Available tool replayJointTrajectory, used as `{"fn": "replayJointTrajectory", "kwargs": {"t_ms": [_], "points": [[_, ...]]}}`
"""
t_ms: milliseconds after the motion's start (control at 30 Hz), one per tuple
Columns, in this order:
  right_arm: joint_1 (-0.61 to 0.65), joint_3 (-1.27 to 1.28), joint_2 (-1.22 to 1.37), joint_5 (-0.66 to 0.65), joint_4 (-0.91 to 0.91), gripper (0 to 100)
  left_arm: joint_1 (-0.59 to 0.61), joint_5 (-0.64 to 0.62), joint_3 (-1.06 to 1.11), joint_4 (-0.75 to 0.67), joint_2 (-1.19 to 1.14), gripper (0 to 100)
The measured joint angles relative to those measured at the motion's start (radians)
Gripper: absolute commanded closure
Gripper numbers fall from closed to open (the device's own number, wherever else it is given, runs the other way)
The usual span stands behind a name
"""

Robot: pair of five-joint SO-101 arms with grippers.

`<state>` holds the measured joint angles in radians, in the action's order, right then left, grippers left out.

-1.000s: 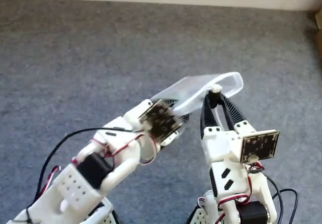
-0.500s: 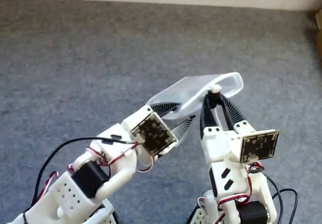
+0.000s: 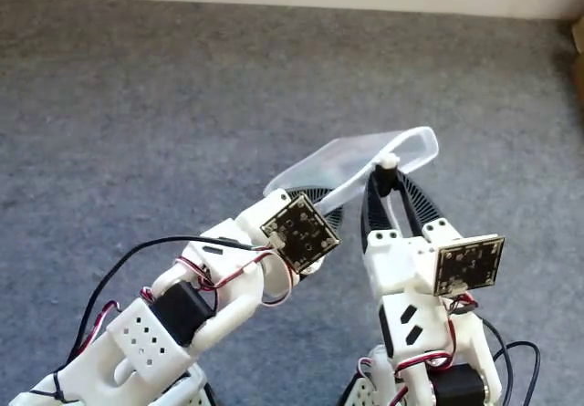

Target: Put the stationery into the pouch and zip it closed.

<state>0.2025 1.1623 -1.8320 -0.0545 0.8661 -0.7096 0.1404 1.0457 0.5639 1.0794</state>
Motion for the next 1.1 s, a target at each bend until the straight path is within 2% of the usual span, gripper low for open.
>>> {"fn": "replayJointTrajectory", "kwargs": {"t_ms": [333, 533, 767, 933, 1100], "points": [[0.0, 0.0, 0.0, 0.0, -0.008, 99.4, 0.002, 0.0, 0.0, 0.0, 0.0, 99], [-0.091, 0.008, 0.011, 0.046, -0.046, 99.4, 0.018, 0.0, 0.0, 0.0, 0.0, 99], [-0.109, 0.095, 0.0, 0.051, -0.155, 99.4, 0.041, 0.002, 0.0, -0.006, 0.0, 99], [-0.112, 0.098, 0.003, 0.051, -0.169, 99.4, 0.048, 0.002, 0.0, -0.008, 0.0, 99], [-0.178, 0.115, 0.011, 0.051, -0.21, 99.4, 0.048, 0.002, 0.0, -0.008, 0.0, 99]]}}
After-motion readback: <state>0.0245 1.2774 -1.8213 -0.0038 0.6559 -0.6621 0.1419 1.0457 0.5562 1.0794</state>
